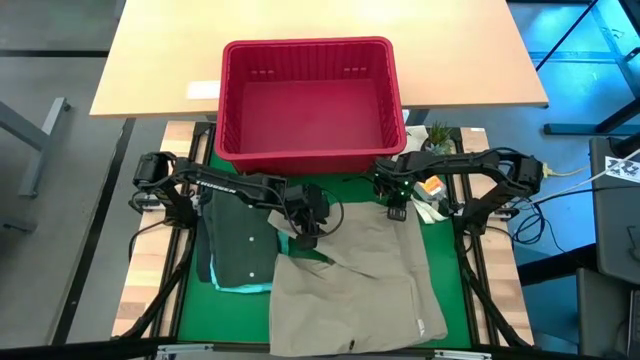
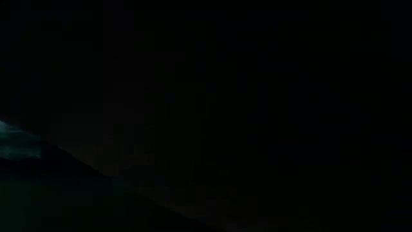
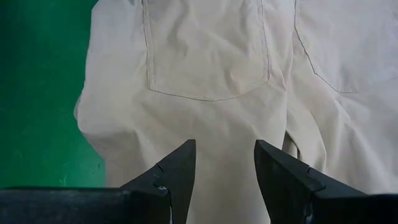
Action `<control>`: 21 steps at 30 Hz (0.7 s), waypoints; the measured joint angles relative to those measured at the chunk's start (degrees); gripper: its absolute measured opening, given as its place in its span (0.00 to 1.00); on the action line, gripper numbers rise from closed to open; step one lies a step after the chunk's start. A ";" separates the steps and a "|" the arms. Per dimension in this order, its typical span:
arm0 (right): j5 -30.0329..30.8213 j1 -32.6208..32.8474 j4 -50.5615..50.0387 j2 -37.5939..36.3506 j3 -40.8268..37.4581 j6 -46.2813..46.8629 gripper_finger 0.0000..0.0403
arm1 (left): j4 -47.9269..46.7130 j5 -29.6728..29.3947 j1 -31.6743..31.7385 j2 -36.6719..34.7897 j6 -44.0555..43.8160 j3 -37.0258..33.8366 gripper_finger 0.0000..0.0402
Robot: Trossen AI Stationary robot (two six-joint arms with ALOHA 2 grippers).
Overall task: Fold Laundry from Bin
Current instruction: Fold the brown shorts from the red laundry bin
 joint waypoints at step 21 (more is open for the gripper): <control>0.04 0.02 -1.41 2.39 -1.29 -2.87 0.45 | 0.02 0.00 -0.28 0.00 0.04 0.00 0.39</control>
